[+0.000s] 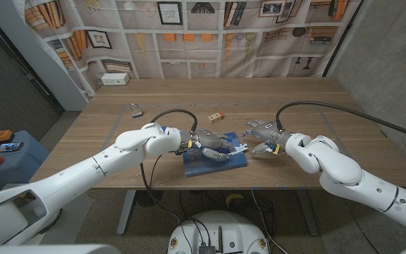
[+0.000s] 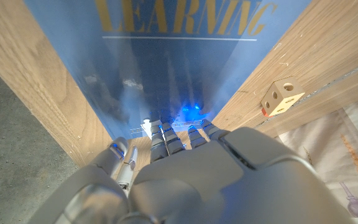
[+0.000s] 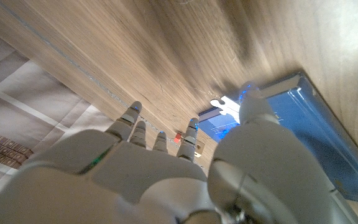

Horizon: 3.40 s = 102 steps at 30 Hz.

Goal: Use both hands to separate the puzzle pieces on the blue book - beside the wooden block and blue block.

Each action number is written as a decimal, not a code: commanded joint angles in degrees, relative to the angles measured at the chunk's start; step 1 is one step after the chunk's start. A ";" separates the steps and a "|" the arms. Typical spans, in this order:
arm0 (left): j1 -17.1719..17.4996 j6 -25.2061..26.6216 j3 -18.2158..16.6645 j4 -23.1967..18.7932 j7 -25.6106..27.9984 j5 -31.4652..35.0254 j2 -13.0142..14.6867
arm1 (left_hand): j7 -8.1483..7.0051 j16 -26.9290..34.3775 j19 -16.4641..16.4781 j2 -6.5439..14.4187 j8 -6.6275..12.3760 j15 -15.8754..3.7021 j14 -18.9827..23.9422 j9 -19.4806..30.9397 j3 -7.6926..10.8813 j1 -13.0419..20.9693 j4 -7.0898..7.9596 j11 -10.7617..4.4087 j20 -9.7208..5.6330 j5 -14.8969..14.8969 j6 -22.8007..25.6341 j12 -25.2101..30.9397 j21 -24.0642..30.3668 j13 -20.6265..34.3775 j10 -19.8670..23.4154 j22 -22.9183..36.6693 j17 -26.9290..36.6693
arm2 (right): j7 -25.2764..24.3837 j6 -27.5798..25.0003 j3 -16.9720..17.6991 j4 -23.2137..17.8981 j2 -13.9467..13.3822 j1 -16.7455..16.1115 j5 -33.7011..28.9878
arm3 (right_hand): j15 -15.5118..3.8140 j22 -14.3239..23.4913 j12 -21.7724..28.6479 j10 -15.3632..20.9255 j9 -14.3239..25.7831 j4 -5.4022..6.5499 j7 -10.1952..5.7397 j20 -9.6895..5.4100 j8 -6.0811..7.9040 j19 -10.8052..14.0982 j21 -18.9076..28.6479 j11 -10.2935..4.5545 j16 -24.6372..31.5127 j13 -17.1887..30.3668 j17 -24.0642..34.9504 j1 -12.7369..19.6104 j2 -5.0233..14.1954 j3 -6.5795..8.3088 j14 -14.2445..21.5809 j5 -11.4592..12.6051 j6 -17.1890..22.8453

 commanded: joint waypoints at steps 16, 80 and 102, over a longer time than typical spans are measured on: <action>1.25 0.36 -0.65 -1.01 0.71 0.52 0.72 | 1.49 -0.15 -4.73 6.61 0.14 -4.42 0.78 0.34 0.83 0.91 -0.35 1.84 -3.67 -0.33 2.63 0.29 0.00 0.34 2.53 -0.09 -0.09 | 0.06 0.66 -1.86 2.46 2.80 0.62 -3.14 | 0.35 0.18 0.48 0.66 0.30 0.41 -0.18 0.11 1.24 0.57 0.48 -0.11 0.63 0.08 0.39 1.02 0.42 0.61 0.32 -0.92 2.34; 1.33 0.66 -0.45 -0.16 1.14 -0.02 0.52 | 1.36 -0.28 -3.32 6.36 0.00 -4.56 1.98 0.37 2.33 1.31 -1.14 1.85 -3.64 -0.57 3.40 0.15 -0.03 0.36 3.31 -0.12 -0.19 | -16.51 0.47 -3.16 7.53 5.08 -2.07 -4.57 | -3.86 0.18 1.71 8.72 2.52 0.56 -0.27 -2.78 11.40 6.88 0.91 -3.35 2.88 -0.02 1.02 7.24 -1.14 1.93 7.20 -0.96 21.80; 1.63 0.96 -0.30 -0.18 1.37 -0.03 0.41 | 1.45 -0.32 -3.01 6.28 0.02 -4.55 2.25 0.39 2.75 1.34 -1.28 1.84 -3.65 -0.64 3.69 0.10 -0.08 0.37 3.44 -0.11 -0.20 | -12.98 1.64 -3.04 5.84 4.20 -1.17 -4.75 | -4.52 0.18 1.41 9.29 2.93 0.73 -0.38 -3.28 13.50 7.60 0.80 -3.80 2.90 -0.06 1.28 8.18 -0.65 2.18 7.38 -0.79 26.24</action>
